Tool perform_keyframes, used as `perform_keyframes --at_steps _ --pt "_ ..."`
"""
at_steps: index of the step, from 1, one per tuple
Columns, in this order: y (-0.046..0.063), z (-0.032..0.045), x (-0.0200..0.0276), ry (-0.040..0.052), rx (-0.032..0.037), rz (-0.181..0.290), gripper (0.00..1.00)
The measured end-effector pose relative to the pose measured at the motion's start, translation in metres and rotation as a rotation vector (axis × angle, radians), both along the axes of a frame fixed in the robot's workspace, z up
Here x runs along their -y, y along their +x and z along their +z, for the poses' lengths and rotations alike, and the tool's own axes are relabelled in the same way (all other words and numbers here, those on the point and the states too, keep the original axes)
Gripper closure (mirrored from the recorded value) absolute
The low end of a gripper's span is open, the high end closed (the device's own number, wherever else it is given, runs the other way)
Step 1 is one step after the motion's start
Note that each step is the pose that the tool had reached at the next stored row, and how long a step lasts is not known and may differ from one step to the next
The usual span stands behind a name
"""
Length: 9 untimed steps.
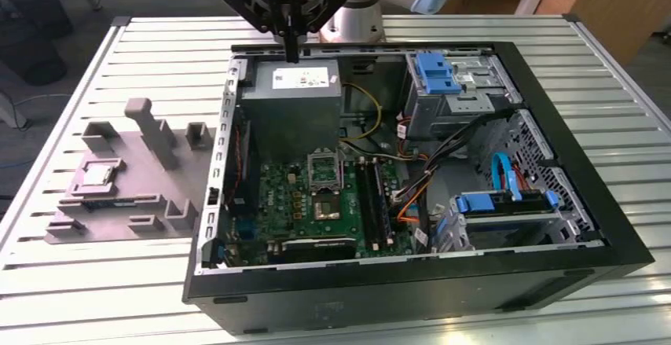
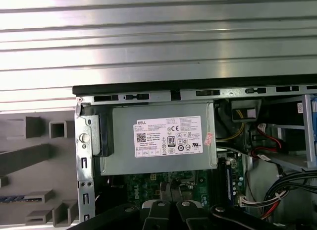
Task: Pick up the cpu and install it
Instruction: 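Reach for the cpu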
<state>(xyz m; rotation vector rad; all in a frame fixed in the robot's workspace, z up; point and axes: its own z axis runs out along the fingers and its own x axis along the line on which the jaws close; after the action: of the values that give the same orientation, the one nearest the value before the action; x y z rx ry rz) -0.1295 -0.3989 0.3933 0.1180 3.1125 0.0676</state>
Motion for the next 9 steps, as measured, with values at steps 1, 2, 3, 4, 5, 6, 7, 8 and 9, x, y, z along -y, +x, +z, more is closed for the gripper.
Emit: perform_keyframes --at_steps 1,2,3,4,5,6,7,8,9 --pt "-0.0003 0.0000 0.0000 0.0000 0.0000 0.000 0.89" --pt "-0.0006 0.0000 0.0001 0.0001 0.0000 0.000 0.89" --pt "-0.0009 0.0000 0.0000 0.0000 0.0001 0.000 0.89" --pt "-0.0012 0.0000 0.0000 0.0001 0.0000 0.000 0.89" --pt "-0.0014 0.0000 0.0000 0.0000 0.0000 0.000 0.89" --pt "-0.0017 0.0000 0.0000 0.0000 0.0000 0.000 0.89" --pt "-0.0019 0.0000 0.0000 0.0000 0.0001 0.000 0.89" --pt "-0.0021 0.0000 0.0000 0.0001 0.0000 0.000 0.89" --pt "-0.0023 0.0000 0.0000 0.0001 0.0000 0.000 0.89"
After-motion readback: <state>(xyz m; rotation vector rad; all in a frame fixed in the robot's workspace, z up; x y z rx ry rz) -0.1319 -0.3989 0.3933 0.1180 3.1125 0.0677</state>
